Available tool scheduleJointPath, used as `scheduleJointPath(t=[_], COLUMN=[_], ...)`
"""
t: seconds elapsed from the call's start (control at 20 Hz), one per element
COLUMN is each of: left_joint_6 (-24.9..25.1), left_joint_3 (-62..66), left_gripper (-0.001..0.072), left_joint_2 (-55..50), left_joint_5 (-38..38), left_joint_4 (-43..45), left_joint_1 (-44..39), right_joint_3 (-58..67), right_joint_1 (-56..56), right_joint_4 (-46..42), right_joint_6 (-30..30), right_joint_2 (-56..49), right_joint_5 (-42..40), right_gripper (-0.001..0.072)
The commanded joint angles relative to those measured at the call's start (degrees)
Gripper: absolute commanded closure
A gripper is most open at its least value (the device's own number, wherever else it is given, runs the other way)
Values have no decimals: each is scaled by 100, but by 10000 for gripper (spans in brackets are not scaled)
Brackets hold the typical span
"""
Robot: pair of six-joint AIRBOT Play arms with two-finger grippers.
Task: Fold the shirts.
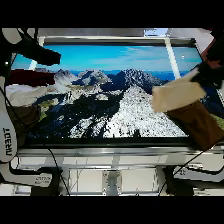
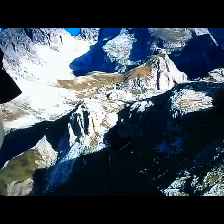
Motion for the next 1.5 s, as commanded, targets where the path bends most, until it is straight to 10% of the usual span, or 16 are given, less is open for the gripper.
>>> scheduleJointPath(t=[0.0, 0.45, 0.5, 0.6, 0.75, 1.05, 1.45], left_joint_6=[-22, -28, -55, -125, -155, -214, -214], left_joint_3=[4, 4, 4, 4, 4, 4, 4], left_gripper=[695, 695, 695, 695, 695, 695, 695], left_joint_2=[-4, -2, -4, -4, -4, -2, -4], left_joint_5=[-116, -190, -181, -181, -184, -181, -278], left_joint_4=[-295, -424, -424, -424, -424, -726, -721], left_joint_1=[0, 0, 0, 0, 0, 0, 0], right_joint_3=[-7, -1742, -1923, -2083, -1939, -1794, -1794], right_joint_1=[-1097, -1808, -1808, -1794, -1784, -1123, 476], right_joint_4=[-1574, -4009, -3869, -3480, -2476, 2658, 953], right_joint_6=[216, -22, -168, -243, -234, -1421, -1891], right_joint_2=[487, 627, 627, 627, 638, 752, 752], right_joint_5=[1174, 1071, 1008, 1008, 988, -63, -533], right_gripper=[679, 676, 605, 244, 225, 226, 228])
